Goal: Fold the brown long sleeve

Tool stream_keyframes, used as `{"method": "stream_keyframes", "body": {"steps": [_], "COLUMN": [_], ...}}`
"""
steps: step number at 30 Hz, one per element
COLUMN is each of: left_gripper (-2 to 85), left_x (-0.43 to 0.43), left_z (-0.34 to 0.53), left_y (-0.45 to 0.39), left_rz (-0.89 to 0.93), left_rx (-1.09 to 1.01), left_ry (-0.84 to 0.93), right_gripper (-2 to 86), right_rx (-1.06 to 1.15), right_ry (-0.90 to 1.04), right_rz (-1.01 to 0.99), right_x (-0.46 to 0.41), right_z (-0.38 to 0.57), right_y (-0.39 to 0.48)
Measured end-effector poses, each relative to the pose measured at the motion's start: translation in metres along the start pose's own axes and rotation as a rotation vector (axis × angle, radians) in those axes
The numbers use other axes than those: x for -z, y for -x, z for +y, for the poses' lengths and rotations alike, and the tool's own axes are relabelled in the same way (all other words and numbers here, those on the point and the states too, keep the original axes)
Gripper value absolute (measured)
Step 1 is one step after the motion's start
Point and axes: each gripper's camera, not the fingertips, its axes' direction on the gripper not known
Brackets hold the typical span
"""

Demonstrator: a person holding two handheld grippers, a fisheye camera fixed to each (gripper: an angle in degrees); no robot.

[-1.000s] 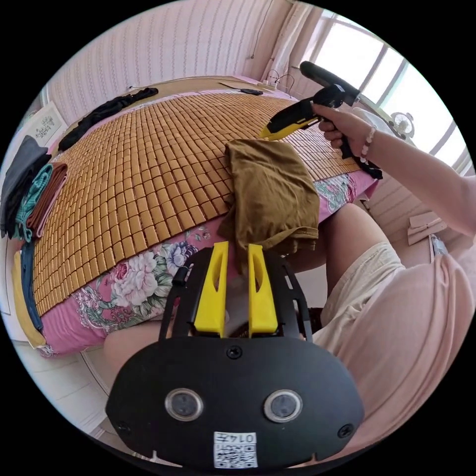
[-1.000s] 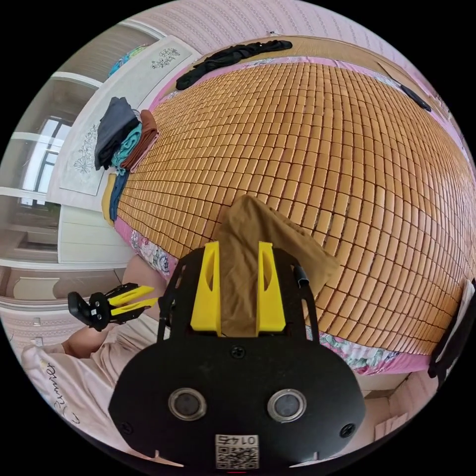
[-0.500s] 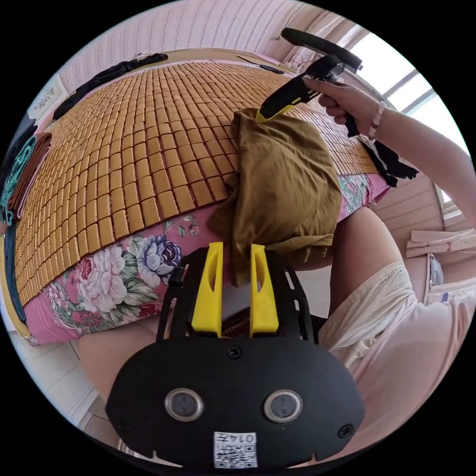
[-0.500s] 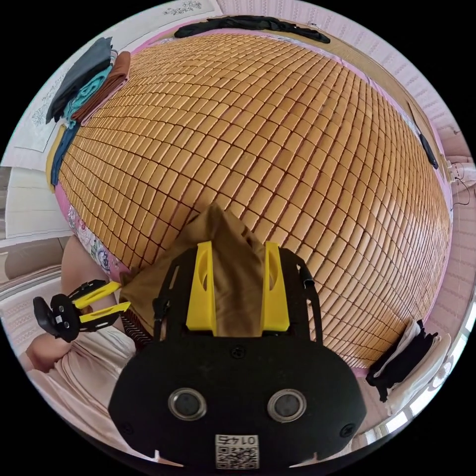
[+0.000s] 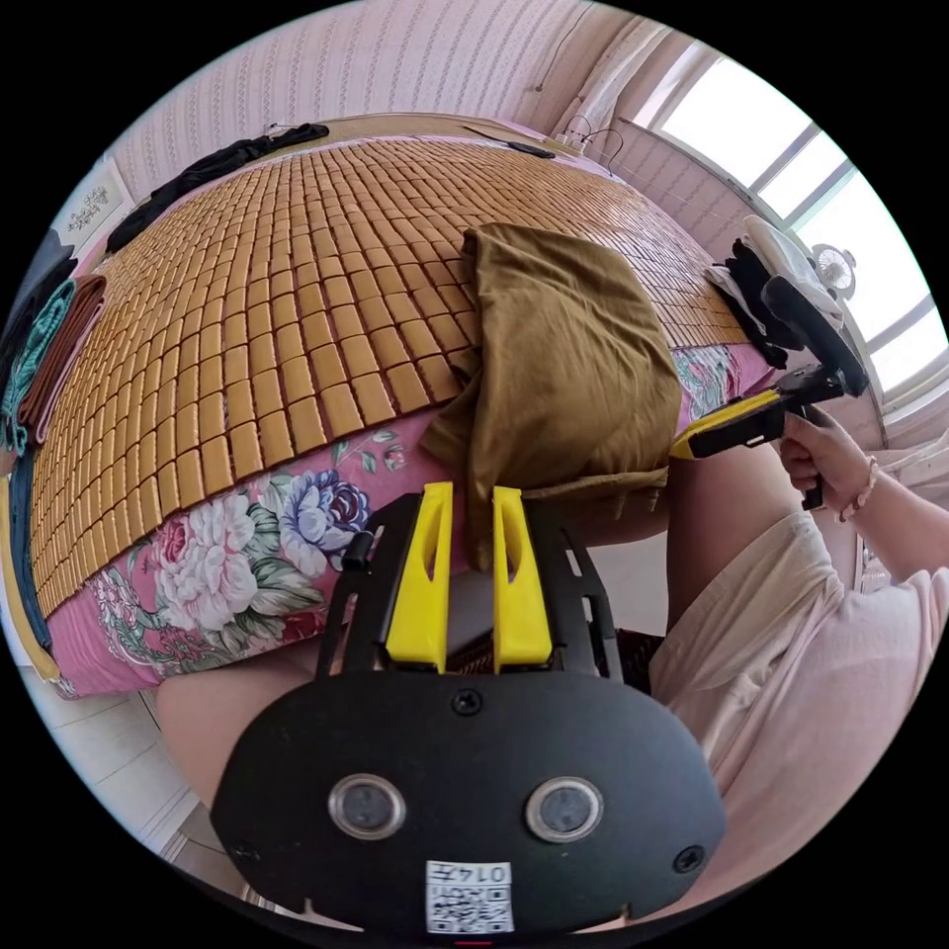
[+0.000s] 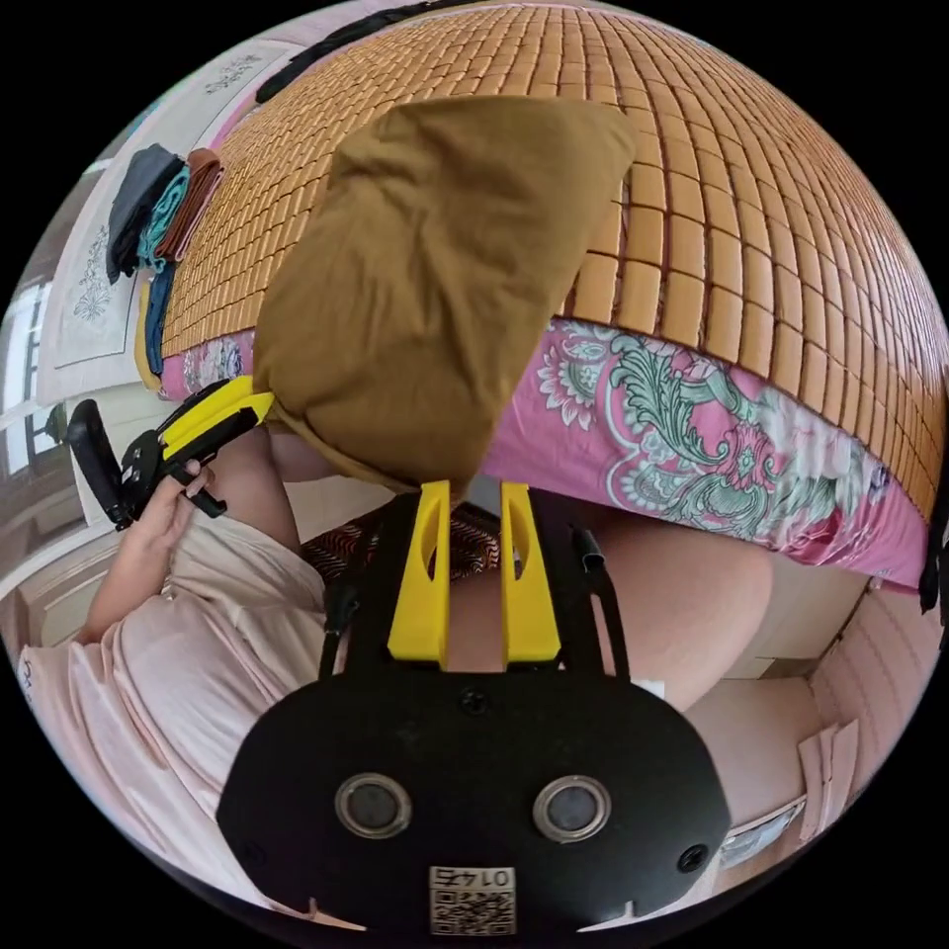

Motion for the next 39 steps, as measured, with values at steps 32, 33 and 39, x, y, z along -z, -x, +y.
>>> {"method": "stream_keyframes", "body": {"steps": [32,33,39], "left_gripper": [5.1,5.0,4.0], "left_x": [-0.015,-0.015,-0.016], "left_z": [-0.011,-0.012,-0.016], "left_y": [-0.002,-0.002,0.000], "left_rz": [-0.008,-0.007,0.007], "left_rx": [0.040,0.041,0.043], "left_ry": [0.011,0.009,-0.002], "right_gripper": [1.1,0.9,-0.1], "right_rx": [-0.170,-0.170,-0.169], "right_ry": [0.223,0.234,0.448], "right_rz": [-0.406,-0.402,-0.443], "right_x": [-0.025,-0.025,-0.051], "right_z": [-0.042,-0.041,-0.037], "right_y": [-0.070,-0.071,-0.073]}}
